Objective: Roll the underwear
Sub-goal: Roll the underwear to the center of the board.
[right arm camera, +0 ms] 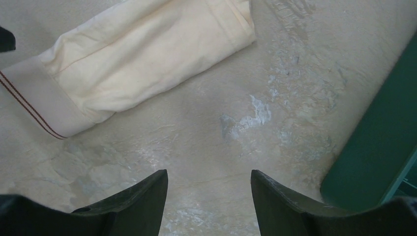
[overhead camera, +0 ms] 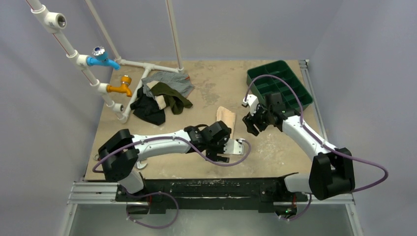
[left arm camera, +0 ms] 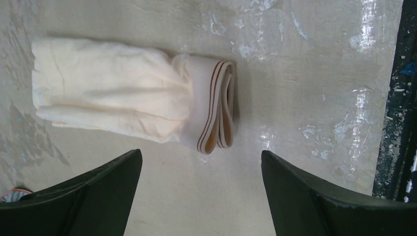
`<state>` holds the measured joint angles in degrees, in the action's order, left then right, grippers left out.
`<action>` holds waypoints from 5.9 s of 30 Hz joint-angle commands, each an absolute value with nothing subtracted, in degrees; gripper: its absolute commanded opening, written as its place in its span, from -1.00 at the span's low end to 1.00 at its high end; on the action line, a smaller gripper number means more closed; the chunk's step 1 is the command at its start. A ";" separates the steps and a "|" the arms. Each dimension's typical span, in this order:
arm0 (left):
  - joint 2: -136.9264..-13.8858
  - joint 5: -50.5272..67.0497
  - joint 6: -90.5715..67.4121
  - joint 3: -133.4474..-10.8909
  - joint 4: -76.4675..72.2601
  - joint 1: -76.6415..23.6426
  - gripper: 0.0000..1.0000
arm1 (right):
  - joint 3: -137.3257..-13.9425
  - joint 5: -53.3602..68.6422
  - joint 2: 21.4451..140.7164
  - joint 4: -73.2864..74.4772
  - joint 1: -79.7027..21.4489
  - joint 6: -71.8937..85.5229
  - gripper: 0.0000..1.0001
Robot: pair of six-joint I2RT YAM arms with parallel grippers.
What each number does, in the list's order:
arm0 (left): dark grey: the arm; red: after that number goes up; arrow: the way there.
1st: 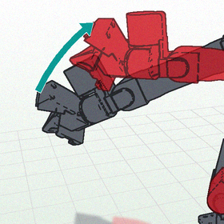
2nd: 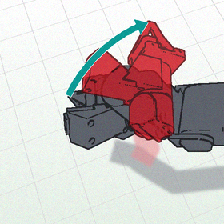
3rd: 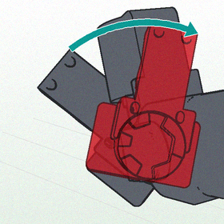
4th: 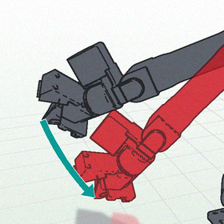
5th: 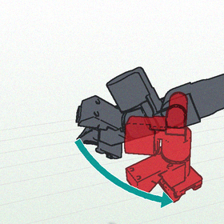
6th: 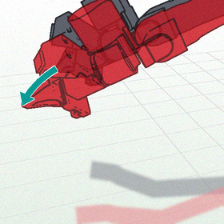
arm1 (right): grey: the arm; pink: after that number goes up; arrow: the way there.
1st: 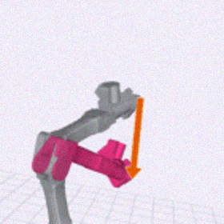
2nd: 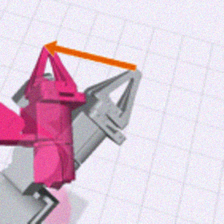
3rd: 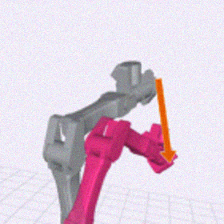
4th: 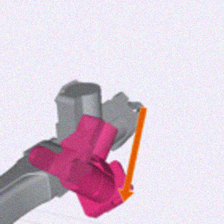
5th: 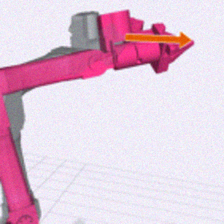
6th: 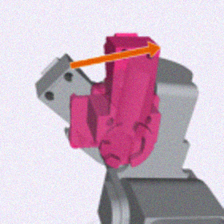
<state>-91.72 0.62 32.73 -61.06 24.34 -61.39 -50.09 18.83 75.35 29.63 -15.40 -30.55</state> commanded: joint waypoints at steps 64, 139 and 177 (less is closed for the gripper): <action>-105.54 32.22 21.85 -75.64 39.05 -49.31 -1.00 | -55.53 32.54 79.10 37.79 -11.14 -32.77 0.20; -145.44 68.12 15.08 -107.49 71.75 -36.04 -1.00 | -53.33 16.69 89.65 27.04 -43.39 -41.46 -0.09; -129.42 57.90 20.66 -97.21 71.60 -29.70 0.00 | -59.33 32.50 99.01 42.41 -36.07 -43.16 -1.00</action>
